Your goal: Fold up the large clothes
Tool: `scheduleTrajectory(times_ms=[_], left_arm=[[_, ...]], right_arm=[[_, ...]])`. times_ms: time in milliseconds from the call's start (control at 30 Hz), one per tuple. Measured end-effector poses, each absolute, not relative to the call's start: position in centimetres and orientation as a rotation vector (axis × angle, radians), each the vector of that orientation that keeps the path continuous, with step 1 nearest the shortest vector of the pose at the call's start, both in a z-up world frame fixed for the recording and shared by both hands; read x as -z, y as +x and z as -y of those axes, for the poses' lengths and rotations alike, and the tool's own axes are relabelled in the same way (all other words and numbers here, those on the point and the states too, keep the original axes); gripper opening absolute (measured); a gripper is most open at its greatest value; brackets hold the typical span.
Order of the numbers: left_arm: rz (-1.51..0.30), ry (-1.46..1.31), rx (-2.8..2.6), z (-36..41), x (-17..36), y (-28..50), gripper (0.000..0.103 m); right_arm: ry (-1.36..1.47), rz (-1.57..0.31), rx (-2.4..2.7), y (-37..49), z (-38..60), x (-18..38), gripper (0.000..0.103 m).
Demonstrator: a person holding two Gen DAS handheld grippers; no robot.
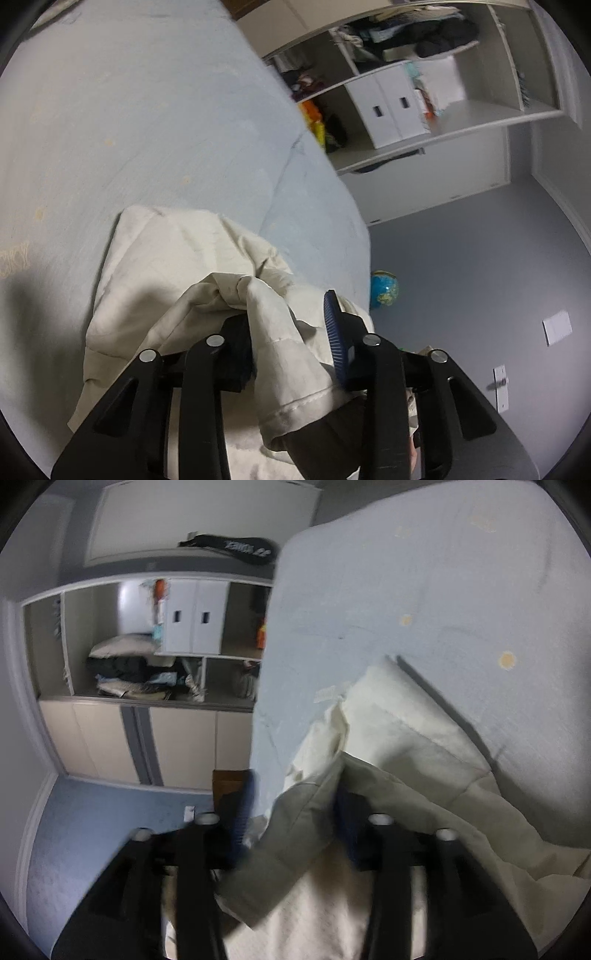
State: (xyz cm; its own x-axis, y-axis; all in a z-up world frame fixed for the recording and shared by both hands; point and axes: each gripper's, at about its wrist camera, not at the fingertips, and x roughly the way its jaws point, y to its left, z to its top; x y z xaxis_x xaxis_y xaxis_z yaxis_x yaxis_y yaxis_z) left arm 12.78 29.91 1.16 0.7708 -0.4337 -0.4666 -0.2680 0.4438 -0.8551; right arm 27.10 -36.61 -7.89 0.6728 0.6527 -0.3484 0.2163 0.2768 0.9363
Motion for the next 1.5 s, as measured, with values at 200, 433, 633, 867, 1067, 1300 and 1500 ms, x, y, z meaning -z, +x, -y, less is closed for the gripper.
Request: scheduleTrajectory(times_ms=[200, 433, 633, 867, 1067, 1300, 1500], left_arm=[[-0.706, -1.167, 0.118, -30.0, -1.4, 13.3, 0.065], [-0.676, -1.155, 0.128, -29.8, -2.5, 13.5, 0.093], [-0.601, -1.172, 0.158, -29.4, -3.9, 13.2, 0.096], [-0.572, -1.210, 0.171, -29.7, -5.1, 13.0, 0.096], [-0.579, -1.235, 0.180, -30.9, -5.2, 12.6, 0.096], [-0.561, -1.213, 0.163, -32.0, -6.3, 12.2, 0.096], [-0.590, -1.144, 0.115, -31.3, -7.2, 12.0, 0.096]], right_arm=[[1.329, -0.717, -0.353, 26.3, 37.8, 4.0, 0.074], [0.853, -0.689, -0.525, 24.0, 31.9, -4.7, 0.079], [-0.087, -0.694, -0.589, 16.7, 16.8, -6.5, 0.079], [-0.368, -0.719, -0.573, 14.9, 11.2, -1.6, 0.078], [-0.278, -0.758, -0.506, 18.1, 11.5, -0.2, 0.078], [-0.254, -0.776, -0.471, 19.4, 10.5, 0.5, 0.079], [-0.238, -0.782, -0.463, 20.5, 10.3, 1.0, 0.079]])
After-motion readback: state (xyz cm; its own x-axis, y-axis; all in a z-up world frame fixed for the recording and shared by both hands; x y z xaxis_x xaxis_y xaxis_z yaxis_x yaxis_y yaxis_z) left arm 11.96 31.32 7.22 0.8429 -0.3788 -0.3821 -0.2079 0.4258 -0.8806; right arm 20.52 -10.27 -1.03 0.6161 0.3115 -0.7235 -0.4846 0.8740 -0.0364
